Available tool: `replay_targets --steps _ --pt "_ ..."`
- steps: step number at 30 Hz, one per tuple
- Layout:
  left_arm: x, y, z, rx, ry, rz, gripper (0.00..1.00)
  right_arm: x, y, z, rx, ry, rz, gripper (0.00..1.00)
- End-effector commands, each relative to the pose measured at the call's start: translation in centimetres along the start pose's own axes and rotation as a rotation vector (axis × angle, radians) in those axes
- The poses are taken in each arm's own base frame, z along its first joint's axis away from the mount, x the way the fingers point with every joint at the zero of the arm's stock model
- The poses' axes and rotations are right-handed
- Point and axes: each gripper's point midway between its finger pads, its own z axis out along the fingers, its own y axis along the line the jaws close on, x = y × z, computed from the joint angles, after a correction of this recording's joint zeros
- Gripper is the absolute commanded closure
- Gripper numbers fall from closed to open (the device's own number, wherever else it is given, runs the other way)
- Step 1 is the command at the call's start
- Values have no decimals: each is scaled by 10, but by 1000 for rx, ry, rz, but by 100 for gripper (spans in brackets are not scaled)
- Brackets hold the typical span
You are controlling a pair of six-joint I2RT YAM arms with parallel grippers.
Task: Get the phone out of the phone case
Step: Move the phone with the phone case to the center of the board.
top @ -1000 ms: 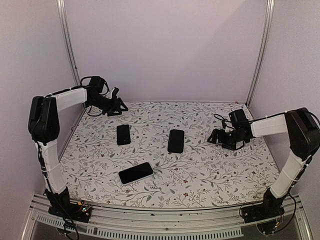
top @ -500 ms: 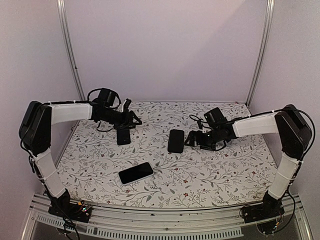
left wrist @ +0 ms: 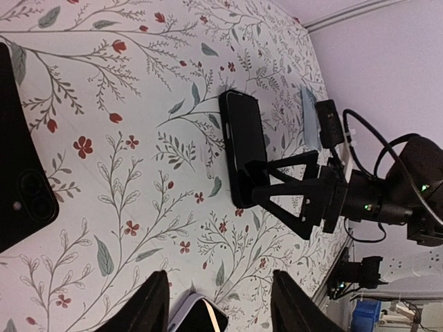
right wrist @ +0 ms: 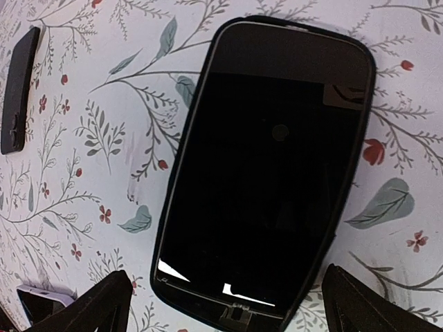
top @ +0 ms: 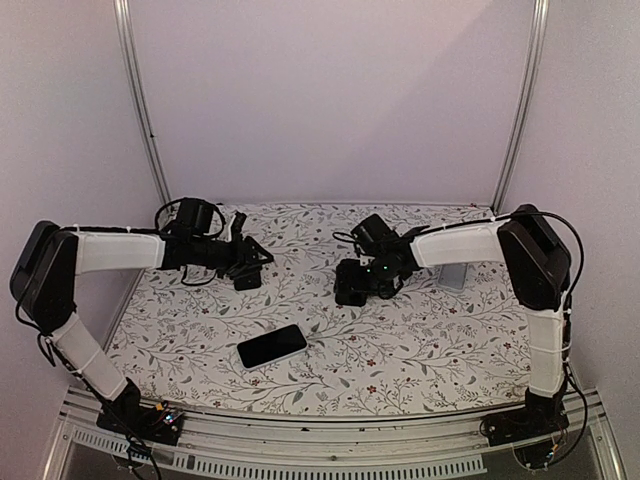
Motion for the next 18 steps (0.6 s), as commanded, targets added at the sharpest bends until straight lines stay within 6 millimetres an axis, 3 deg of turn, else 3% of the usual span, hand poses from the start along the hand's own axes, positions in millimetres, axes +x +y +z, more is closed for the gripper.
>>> replay_targets --steps 1,9,14,18 --pt "-15 -16 -13 38 -114 27 49 13 -1 14 148 35 -82 1" --pt "-14 -9 -12 50 -159 -31 50 14 14 28 234 55 -193 1" --pt "-13 -3 -8 32 -165 -53 51 20 4 45 320 90 -255 1" --pt "-14 -1 -6 29 -166 -66 52 15 9 49 286 77 -225 1"
